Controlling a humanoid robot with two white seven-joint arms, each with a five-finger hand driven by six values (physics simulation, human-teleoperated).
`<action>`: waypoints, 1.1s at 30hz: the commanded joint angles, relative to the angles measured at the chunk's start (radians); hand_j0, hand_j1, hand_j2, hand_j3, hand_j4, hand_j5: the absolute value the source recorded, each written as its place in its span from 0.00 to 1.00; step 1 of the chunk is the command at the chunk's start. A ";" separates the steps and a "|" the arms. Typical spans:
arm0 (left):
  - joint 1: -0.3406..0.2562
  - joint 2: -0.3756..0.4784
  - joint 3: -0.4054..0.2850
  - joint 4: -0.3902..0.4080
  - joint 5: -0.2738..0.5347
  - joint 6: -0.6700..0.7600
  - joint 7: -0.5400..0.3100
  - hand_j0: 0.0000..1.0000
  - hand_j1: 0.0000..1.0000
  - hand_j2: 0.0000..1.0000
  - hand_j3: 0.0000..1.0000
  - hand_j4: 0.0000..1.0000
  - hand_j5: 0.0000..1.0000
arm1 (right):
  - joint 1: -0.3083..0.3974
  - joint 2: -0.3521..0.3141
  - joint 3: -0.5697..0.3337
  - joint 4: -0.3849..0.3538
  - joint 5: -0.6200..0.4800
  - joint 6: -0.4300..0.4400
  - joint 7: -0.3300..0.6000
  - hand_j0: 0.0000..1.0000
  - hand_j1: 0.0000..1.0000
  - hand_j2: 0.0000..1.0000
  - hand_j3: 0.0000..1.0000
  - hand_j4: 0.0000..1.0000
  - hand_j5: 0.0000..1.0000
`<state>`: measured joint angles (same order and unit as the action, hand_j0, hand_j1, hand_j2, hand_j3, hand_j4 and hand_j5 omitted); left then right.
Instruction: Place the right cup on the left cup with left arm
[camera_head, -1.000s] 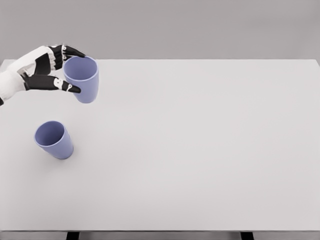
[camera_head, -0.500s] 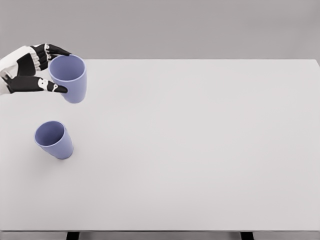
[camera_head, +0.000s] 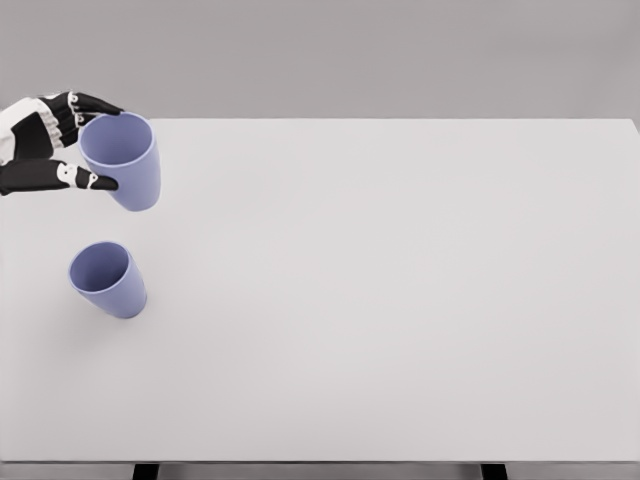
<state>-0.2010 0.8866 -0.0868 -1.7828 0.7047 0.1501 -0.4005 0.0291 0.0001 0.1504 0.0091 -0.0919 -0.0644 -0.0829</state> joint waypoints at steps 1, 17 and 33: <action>0.005 0.002 0.015 -0.001 0.006 -0.001 0.000 0.62 0.62 0.62 0.62 0.62 0.62 | 0.000 0.000 0.000 0.000 0.000 0.000 0.000 1.00 1.00 1.00 1.00 1.00 1.00; 0.132 0.005 0.144 -0.017 0.052 -0.006 -0.004 0.62 0.62 0.62 0.62 0.62 0.62 | 0.000 0.000 0.000 0.000 0.000 0.000 0.000 1.00 1.00 1.00 1.00 1.00 1.00; 0.218 0.003 0.214 -0.017 0.061 -0.007 -0.026 0.62 0.62 0.62 0.62 0.62 0.62 | 0.000 0.000 0.000 0.000 0.000 0.000 0.000 1.00 1.00 1.00 1.00 1.00 1.00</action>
<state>0.0260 0.8893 0.1173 -1.7989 0.7590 0.1429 -0.4258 0.0291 0.0001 0.1504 0.0091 -0.0919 -0.0644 -0.0830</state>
